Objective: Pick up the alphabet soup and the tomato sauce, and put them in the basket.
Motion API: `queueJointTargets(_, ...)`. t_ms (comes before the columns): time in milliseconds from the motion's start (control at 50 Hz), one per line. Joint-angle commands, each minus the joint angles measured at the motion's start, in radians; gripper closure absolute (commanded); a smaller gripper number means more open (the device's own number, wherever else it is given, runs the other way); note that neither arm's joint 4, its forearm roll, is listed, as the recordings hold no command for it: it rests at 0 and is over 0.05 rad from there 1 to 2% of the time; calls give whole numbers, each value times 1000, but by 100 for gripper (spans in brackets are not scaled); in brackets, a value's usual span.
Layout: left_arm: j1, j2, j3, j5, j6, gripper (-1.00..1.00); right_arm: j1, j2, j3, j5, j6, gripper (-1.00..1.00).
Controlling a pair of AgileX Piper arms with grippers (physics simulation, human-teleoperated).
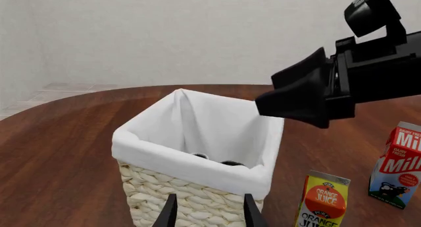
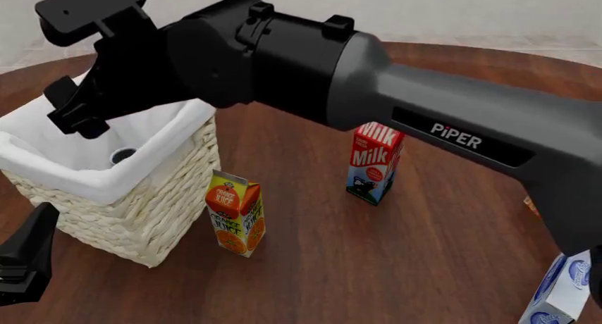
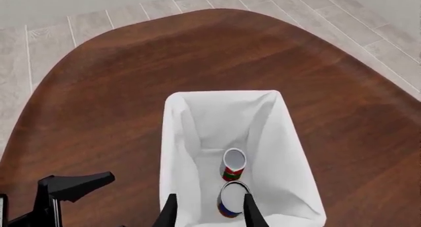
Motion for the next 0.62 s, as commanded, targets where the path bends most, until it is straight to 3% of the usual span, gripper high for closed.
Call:
queueJointTargets(20, 0, 0, 0, 0, 0, -100, 0, -6, -6, 5, 1, -100)
queueJointTargets(620, 0, 0, 0, 0, 0, -100, -12, -50, -76, 50, 4, -100)
